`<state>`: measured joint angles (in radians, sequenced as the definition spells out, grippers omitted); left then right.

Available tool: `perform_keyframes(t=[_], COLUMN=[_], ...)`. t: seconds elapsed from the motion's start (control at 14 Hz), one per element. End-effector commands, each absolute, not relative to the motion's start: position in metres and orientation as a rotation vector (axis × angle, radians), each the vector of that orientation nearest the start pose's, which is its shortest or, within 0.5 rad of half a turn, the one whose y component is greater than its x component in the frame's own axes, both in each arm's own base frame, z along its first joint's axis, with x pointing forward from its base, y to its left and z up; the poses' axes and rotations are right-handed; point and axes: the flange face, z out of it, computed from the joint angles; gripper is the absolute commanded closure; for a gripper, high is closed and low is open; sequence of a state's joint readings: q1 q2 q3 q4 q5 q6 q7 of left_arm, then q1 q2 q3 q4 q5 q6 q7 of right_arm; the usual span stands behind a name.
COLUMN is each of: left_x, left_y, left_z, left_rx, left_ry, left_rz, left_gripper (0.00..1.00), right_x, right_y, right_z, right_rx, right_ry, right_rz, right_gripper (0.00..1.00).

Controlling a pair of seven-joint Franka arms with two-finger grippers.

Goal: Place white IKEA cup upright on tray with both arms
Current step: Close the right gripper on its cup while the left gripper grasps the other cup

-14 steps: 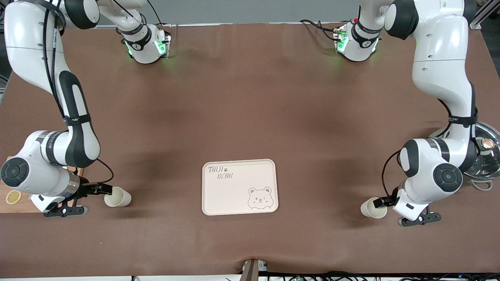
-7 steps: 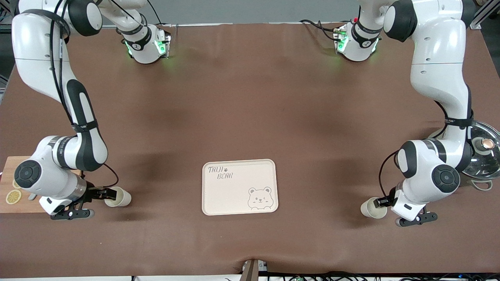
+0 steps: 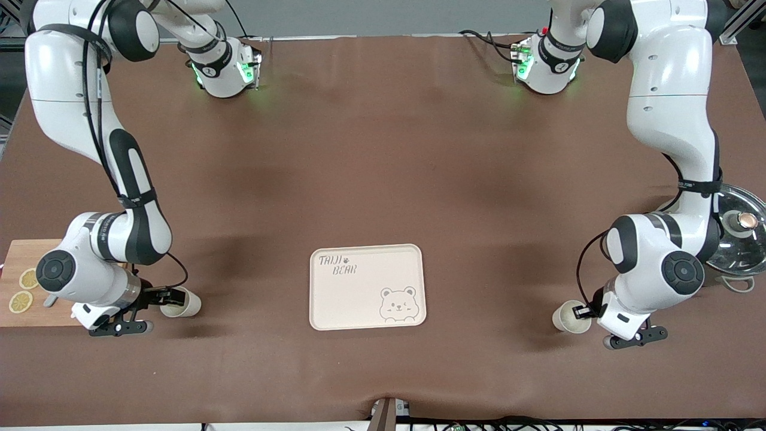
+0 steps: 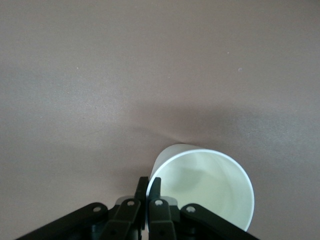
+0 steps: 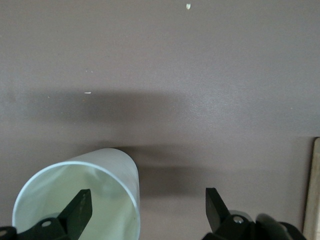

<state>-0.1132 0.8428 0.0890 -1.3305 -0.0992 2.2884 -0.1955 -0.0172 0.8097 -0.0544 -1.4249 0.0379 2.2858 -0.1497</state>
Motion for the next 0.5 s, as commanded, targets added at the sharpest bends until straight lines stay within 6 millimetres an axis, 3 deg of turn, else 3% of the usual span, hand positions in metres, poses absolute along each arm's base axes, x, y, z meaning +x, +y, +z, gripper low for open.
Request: perform_keyframes(t=[0.0,0.07,0.43], left_x=[0.755,0.756,0.753], left_y=[-0.040,-0.043,-0.070], left_z=[0.252,0.260,0.286], left_rx=[-3.158,-3.154,-3.141], left_ry=[-0.330,-0.353,-0.291], left_rz=[-0.219,-0.239,-0.211], left_gripper=[1.00,1.00,1.00], right_x=[0.735,0.735,0.735], right_y=[-0.042,-0.042,-0.038], right_z=[0.219,0.219,0.219], right_rx=[-3.147,-3.147,-3.147], right_ry=[-0.107,-0.112,-0.119], right_rz=[-0.097,-0.097,-0.097], right_gripper=[0.00,0.00,0.61])
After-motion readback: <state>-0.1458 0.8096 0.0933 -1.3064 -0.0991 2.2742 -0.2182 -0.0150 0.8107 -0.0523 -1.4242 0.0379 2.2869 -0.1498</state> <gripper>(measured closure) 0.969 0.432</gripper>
